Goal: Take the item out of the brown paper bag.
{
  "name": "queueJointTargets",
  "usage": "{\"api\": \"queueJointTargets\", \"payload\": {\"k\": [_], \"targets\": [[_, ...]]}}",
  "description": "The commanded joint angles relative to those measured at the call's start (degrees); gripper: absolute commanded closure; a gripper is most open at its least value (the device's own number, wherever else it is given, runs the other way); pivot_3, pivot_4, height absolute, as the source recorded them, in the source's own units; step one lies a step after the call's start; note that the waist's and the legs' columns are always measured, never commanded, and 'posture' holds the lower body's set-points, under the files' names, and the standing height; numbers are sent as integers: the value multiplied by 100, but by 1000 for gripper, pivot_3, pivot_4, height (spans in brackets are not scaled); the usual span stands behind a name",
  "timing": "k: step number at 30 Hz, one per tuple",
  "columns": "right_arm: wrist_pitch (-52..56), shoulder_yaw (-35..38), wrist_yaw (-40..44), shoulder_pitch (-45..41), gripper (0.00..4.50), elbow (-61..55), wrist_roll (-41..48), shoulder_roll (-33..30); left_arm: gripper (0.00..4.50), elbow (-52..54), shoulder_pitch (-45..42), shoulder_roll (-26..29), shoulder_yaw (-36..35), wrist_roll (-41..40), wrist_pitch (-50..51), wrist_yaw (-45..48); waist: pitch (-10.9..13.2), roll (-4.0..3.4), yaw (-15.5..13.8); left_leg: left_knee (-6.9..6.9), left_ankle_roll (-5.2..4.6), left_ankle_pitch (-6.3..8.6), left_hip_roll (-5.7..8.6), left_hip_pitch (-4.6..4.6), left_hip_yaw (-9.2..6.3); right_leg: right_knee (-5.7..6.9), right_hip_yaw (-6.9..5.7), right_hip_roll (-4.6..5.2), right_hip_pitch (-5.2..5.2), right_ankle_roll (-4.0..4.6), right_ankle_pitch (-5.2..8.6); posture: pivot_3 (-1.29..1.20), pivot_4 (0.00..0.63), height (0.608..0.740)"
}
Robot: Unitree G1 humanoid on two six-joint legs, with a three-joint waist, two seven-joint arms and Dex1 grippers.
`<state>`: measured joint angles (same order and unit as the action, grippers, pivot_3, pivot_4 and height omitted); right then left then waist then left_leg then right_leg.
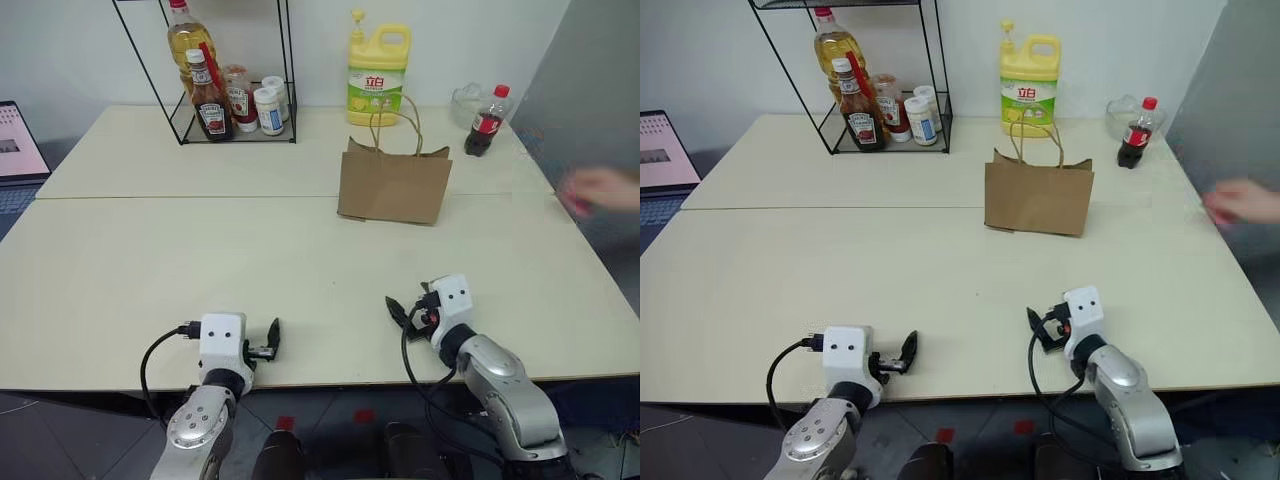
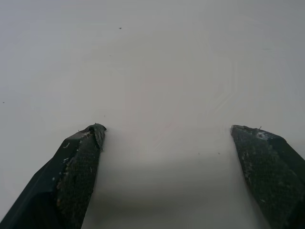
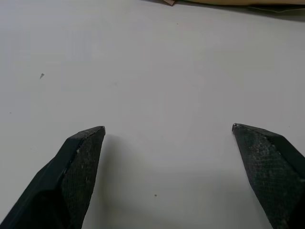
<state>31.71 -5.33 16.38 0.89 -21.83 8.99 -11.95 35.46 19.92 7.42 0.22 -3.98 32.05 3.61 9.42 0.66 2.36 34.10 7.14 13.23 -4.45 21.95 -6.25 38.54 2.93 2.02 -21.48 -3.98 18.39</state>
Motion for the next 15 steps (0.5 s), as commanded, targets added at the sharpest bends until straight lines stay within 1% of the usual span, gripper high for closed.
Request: {"api": "queueJointTargets", "payload": {"k": [1, 5, 8, 9, 12, 13, 15], "targets": [[-56, 33, 12, 61, 0, -244, 3, -69, 16, -57, 17, 12, -82, 123, 70, -112, 0, 0, -2, 0, 0, 0, 0, 0, 0, 0, 0, 0, 0, 0, 0, 0, 150, 740], [-16, 182, -145, 352, 0, -530, -12, -110, 16, -287, -286, 67, 49, 12, 88, 66, 1, 1, -21, 0, 0, 0, 0, 1, 0, 0, 0, 0, 0, 0, 0, 0, 150, 740], [57, 397, -260, 297, 0, -642, 15, -122, 16, -574, -881, 175, -28, -189, 216, 333, 2, 0, -66, 0, 0, 0, 1, 1, -1, 0, -2, 0, 1, -3, -1, 0, 150, 740], [99, 403, -299, 210, 0, -636, -8, -126, 16, -669, -1095, 230, -120, -285, 243, 436, 3, 2, -63, 1, 0, -1, 1, 2, -2, 1, -4, 0, -1, -3, -1, 0, 150, 740], [383, 522, -153, -363, 0, -604, -111, -563, 16, -1076, -2071, 622, -171, -552, 264, 1056, 17, 8, -53, 6, 1, -2, 1, 5, -1, 2, -2, 0, -4, -3, -2, 0, 150, 740], [488, 525, -134, -546, 0, -588, -128, -660, 16, -1210, -2305, 754, -187, -612, 261, 1230, 18, 10, -54, 8, 0, -3, 2, 6, -1, 5, -3, -1, -3, -18, -14, 0, 150, 740], [652, 563, -42, -1036, 0, -508, -63, -823, 16, -1544, -2867, 1039, -250, -787, 267, 1613, 18, 9, -45, 7, 0, -3, 2, 7, -3, 6, -3, -2, -4, 4, -26, 0, 150, 740]]}}
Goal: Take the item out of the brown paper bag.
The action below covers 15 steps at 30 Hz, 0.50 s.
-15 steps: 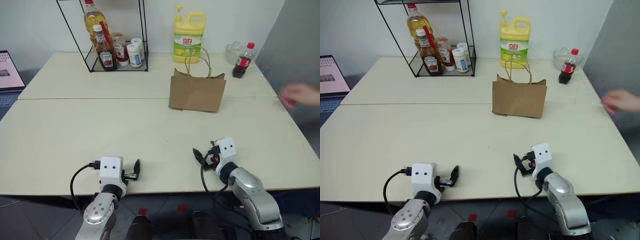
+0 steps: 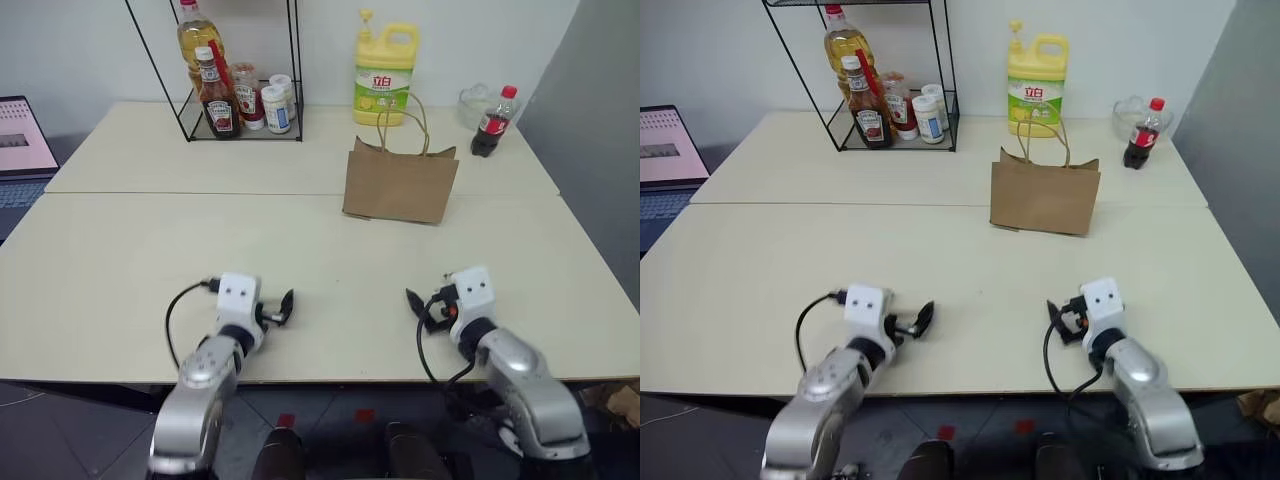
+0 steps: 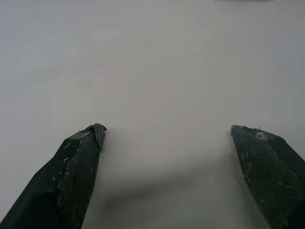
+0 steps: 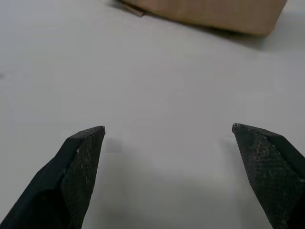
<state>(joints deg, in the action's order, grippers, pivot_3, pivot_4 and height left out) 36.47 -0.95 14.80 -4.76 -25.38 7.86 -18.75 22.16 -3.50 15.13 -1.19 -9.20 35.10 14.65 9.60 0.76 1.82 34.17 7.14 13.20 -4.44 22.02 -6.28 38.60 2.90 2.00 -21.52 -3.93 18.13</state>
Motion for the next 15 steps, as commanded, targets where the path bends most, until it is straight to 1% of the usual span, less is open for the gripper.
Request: {"api": "queueJointTargets", "payload": {"k": [1, 4, 6, 9, 11, 15], "targets": [[227, 195, 209, -873, 0, -27, 93, -282, 16, -407, -949, 443, -125, -391, -7, 788, 4, -2, 14, 0, 0, 0, 0, -2, 0, 0, 1, 0, 1, 5, 1, 0, 150, 740], [315, 299, 350, -1881, 0, 416, 169, -459, 16, -912, -1910, 844, -195, -710, 15, 1441, 14, -2, 16, -3, -1, 0, -1, 12, -4, 3, 0, -4, -14, 9, 1, 0, 150, 740], [278, 315, 462, -2589, 0, 940, 202, -490, 16, -1260, -2481, 1082, -207, -903, -7, 1888, 16, -3, 16, -2, 0, -1, 0, 30, -4, 3, -2, -4, -26, 8, 1, 0, 150, 740], [-110, 276, 687, -3697, 0, 2095, 189, -459, 16, -1683, -3202, 1391, -186, -1159, -13, 2558, 19, -7, 25, -2, 11, -6, -1, 40, -4, 3, -5, -4, -33, 9, 0, 0, 150, 740], [-448, 270, 762, -4441, 0, 3087, 143, -375, 16, -1895, -3607, 1543, -141, -1280, -32, 2970, 25, -9, 44, -4, 13, -8, -1, 59, -3, 4, -9, -3, -53, 9, 0, 0, 150, 740], [-1177, 287, 844, -5504, 0, 4874, 31, -225, 16, -2226, -4162, 1659, -160, -1424, 5, 3369, 34, -11, 77, -5, 20, -13, -3, 82, -2, 11, -17, -2, -73, 10, 0, 0, 150, 740]]}}
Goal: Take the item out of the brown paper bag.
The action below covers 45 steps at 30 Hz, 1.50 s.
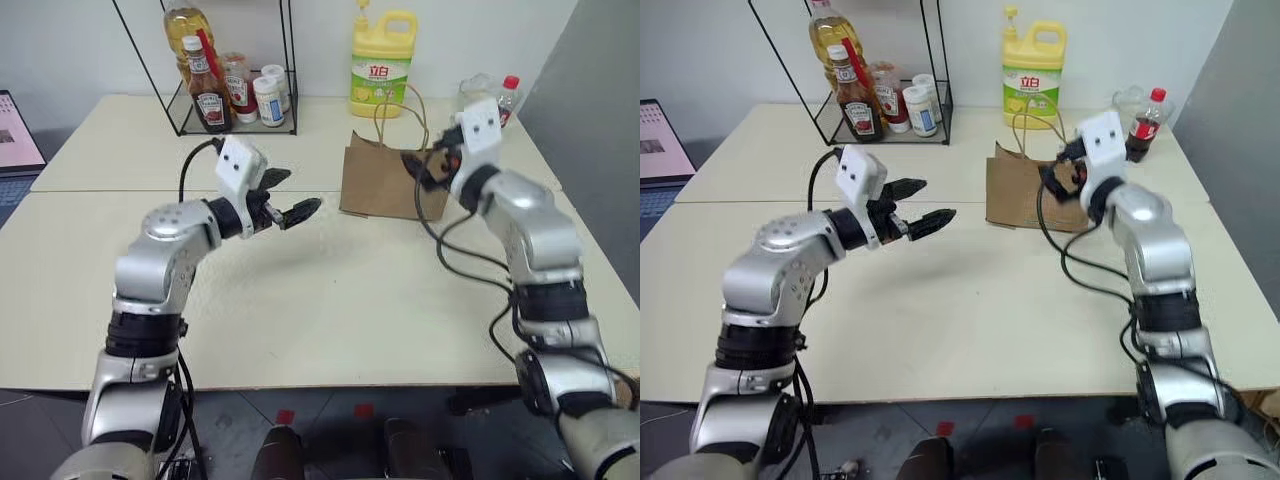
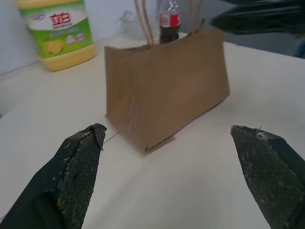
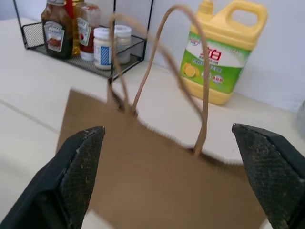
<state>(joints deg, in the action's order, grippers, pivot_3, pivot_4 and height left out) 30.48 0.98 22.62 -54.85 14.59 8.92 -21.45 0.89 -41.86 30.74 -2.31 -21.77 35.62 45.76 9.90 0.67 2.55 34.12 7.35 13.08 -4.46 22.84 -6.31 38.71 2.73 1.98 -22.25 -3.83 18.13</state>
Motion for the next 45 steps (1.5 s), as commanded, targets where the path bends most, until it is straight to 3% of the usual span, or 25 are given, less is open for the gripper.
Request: {"api": "queueJointTargets", "payload": {"k": [1, 7, 14, 17, 27, 28, 36, 45], "targets": [[-816, 102, 42, -775, 0, 1399, -132, 73, 16, -126, -419, 134, -46, -166, -62, 319, 7, -3, 4, 0, 0, 0, 0, 1, 2, 0, -1, 1, 0, 0, 0, 0, 150, 740], [-1930, 178, 248, -2014, 0, 3883, -255, 263, 16, -81, -504, 315, -83, -119, -130, 416, 30, -20, 72, 0, 1, -1, 0, 4, 6, 3, -1, 3, -4, 0, 0, 0, 150, 740], [-2844, 212, 188, -2635, 0, 5233, -469, 380, 16, 213, -426, 432, -221, -175, -31, 241, 54, -22, 111, 1, 2, -1, -1, 4, 5, 15, -1, 3, -6, 0, 0, 0, 150, 740], [-3037, 301, 107, -2790, 640, 5451, -443, 406, 0, 338, -370, 426, -273, -189, 18, 108, 62, -22, 119, 3, 2, -2, -1, 3, 6, 18, -1, 4, -6, 0, 0, 0, 150, 740], [-3175, 456, 169, -3089, 4329, 5625, -424, 479, 0, 796, 36, 539, -415, -391, 218, 1, 64, -22, 143, 8, 2, -2, -2, 3, 6, 24, 1, 4, -6, 0, 0, 0, 150, 740], [-3170, 478, 203, -3119, 4471, 5620, -408, 502, 0, 809, 86, 550, -412, -391, 207, -4, 64, -22, 152, 8, 2, -2, -2, 2, 6, 25, 1, 4, -6, 0, 0, 0, 150, 740], [-3242, 637, 538, -3451, 4471, 5364, -248, 866, 0, 1229, 606, 589, -860, -701, 522, -363, 68, -24, 230, 9, 2, -2, -2, 2, 6, 27, 1, 4, -6, 0, 0, 0, 150, 740], [-3126, 929, 456, -3834, 4471, 5222, 72, 1372, 0, 2670, 1843, 538, -1719, -1546, 1460, -1115, 72, -23, 245, 9, 2, -2, -4, 4, 6, 27, 1, 4, -7, 0, 0, 0, 150, 740]]}}
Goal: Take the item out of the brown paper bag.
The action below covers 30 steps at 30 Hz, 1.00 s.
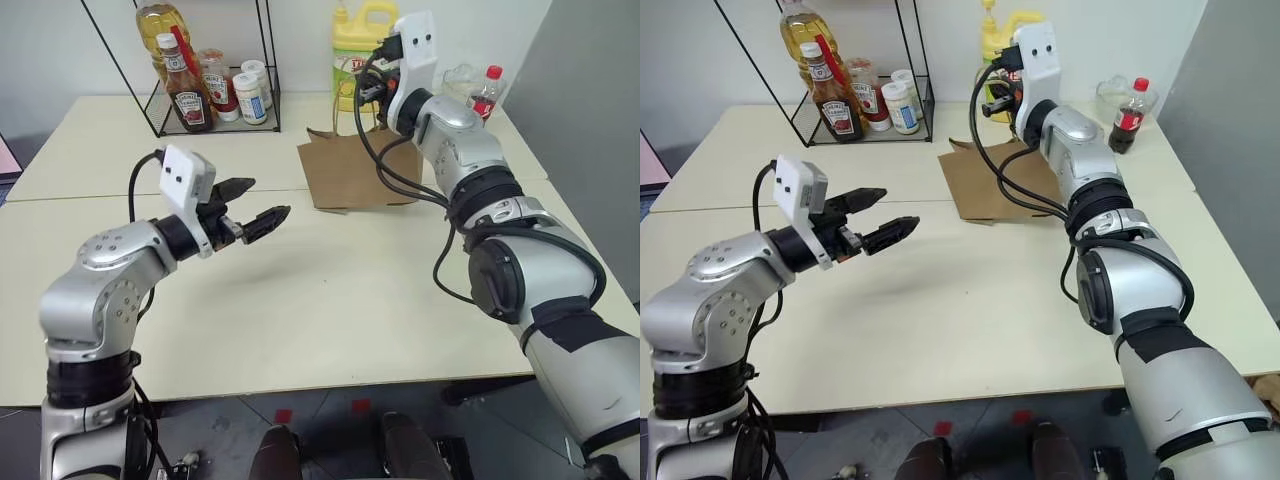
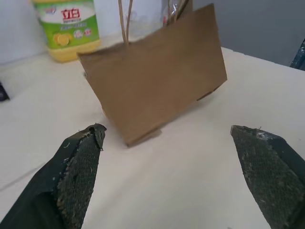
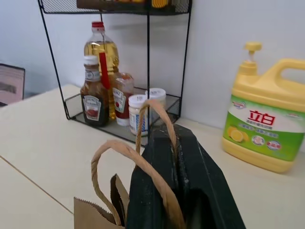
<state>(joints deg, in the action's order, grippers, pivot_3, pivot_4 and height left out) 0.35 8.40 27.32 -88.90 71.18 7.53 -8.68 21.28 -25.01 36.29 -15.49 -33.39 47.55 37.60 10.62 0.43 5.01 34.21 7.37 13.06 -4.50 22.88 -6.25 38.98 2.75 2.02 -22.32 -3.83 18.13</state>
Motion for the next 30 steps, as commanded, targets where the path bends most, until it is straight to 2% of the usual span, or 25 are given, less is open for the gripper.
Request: {"api": "queueJointTargets", "payload": {"k": [1, 9, 17, 25, 30], "targets": [[-96, 214, -24, -456, 4471, -458, 256, 169, 0, 837, 306, -68, -512, -518, 386, -444, 0, 0, -2, 0, 0, 0, 0, 0, 0, 0, -1, 0, 0, 0, 0, 0, 150, 740], [104, 296, -1, -424, 4471, -690, 443, 639, 0, 1594, 911, -223, -960, -1151, 752, -1230, 0, 1, -27, 8, 0, 0, 0, 0, -1, 5, -1, 1, 1, 0, 0, 0, 150, 740], [620, 285, -13, -269, 4471, -1285, 740, 1180, 0, 1887, 1173, -71, -1240, -1535, 856, -1742, 0, 1, -26, 9, 0, 0, -1, 0, -2, 7, -2, 0, 1, 0, 0, 0, 150, 740], [1169, 94, -160, 127, 4471, -2066, 743, 1448, 0, 1958, 1395, -13, -1211, -1761, 741, -2005, -2, 5, -38, 11, 0, 0, -1, 0, -3, 8, -3, 0, 2, 0, 0, 0, 150, 740], [1585, -28, -530, 393, 4471, -2444, 692, 1574, 0, 1892, 1363, 78, -1190, -1809, 695, -2023, -2, 5, -37, 12, 0, 0, -1, 0, -4, 10, -3, 0, 2, 0, 0, 0, 150, 740]]}}
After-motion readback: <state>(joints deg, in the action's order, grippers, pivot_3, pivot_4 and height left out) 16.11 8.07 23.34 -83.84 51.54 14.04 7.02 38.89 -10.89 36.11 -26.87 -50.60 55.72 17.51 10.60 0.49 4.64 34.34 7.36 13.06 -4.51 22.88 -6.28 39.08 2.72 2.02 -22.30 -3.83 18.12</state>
